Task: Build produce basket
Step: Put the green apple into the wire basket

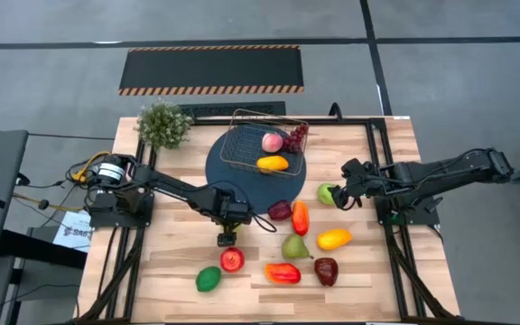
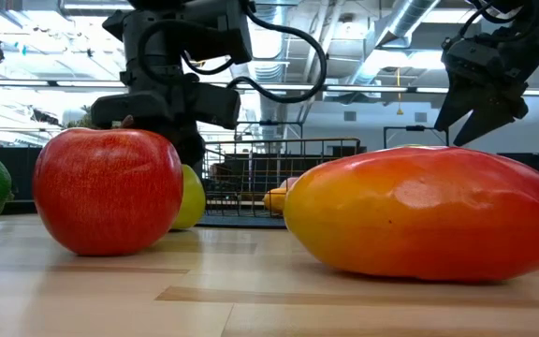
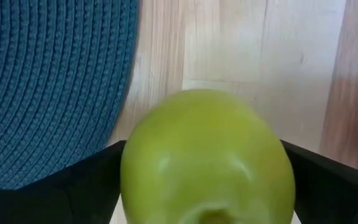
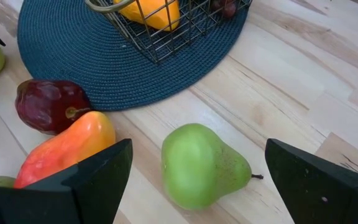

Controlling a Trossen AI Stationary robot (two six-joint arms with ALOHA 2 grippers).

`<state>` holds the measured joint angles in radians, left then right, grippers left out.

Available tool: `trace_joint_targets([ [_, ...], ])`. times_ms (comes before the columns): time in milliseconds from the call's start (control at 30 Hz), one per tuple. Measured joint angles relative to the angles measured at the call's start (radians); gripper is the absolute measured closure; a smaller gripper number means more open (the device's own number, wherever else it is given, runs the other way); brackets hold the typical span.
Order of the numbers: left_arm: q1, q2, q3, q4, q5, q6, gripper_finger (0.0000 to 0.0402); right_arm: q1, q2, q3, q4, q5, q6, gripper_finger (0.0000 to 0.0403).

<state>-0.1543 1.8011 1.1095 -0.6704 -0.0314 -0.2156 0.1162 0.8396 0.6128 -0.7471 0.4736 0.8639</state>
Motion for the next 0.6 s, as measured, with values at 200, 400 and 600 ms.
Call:
trace_joint_targets([
  [200,0.0,0.0,0.0,-0.001,0.005,-0.025,0.0053,0.0,0.0,0.0,0.0,0.001,0.0,0.0017],
  [400,0.0,-0.001,0.008,-0.018,0.009,-0.062,0.0073,0.0,0.0,0.0,0.0,0.002,0.001,0.0017],
  [600,0.0,0.0,0.059,-0.087,0.023,-0.094,0.0076,0.0,0.0,0.0,0.0,0.002,0.001,0.0017],
])
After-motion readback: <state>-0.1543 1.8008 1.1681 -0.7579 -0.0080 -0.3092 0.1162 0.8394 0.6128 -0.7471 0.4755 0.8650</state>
